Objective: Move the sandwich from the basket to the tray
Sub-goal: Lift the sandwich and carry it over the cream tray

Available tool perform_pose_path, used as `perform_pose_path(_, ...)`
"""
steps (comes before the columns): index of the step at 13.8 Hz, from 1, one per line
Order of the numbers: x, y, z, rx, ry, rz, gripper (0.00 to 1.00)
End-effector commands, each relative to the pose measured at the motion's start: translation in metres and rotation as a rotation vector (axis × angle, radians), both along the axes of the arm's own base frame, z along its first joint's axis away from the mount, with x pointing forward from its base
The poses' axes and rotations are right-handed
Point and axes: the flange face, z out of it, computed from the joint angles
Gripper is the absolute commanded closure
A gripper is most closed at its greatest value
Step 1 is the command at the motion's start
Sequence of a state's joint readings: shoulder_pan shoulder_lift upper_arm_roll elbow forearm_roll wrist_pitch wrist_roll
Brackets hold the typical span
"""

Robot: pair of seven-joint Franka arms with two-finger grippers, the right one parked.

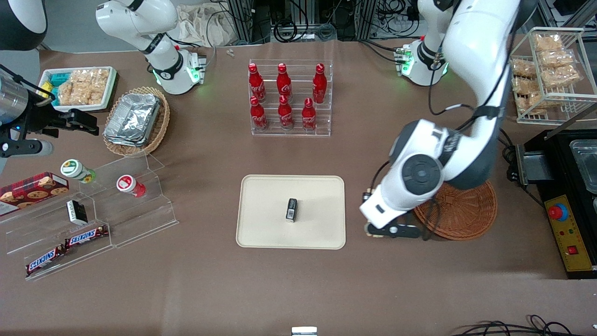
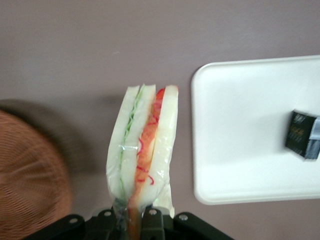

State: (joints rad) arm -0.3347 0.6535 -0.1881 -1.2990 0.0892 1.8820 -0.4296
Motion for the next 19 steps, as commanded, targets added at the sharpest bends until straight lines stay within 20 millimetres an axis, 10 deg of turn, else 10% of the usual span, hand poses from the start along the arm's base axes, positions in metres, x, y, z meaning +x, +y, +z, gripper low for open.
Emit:
perform_pose_path(1,-0.008,-0.049,-0.034,0.004,-0.025,0.040,1.00)
perform_pose_path(7,-0.014,-0.081,-0.114,-0.029,-0.046,0.043,1.00)
perform_pose_path(11,-0.015,-0.084,-0.130,-0.038,-0.042,0.043,1.00)
perform_pose_path(14,-0.014,-0.084,-0.129,-0.046,-0.048,0.045,0.14)
perform_pose_path(19,-0.007,-0.082,-0.097,-0.072,-0.086,0.065,0.02)
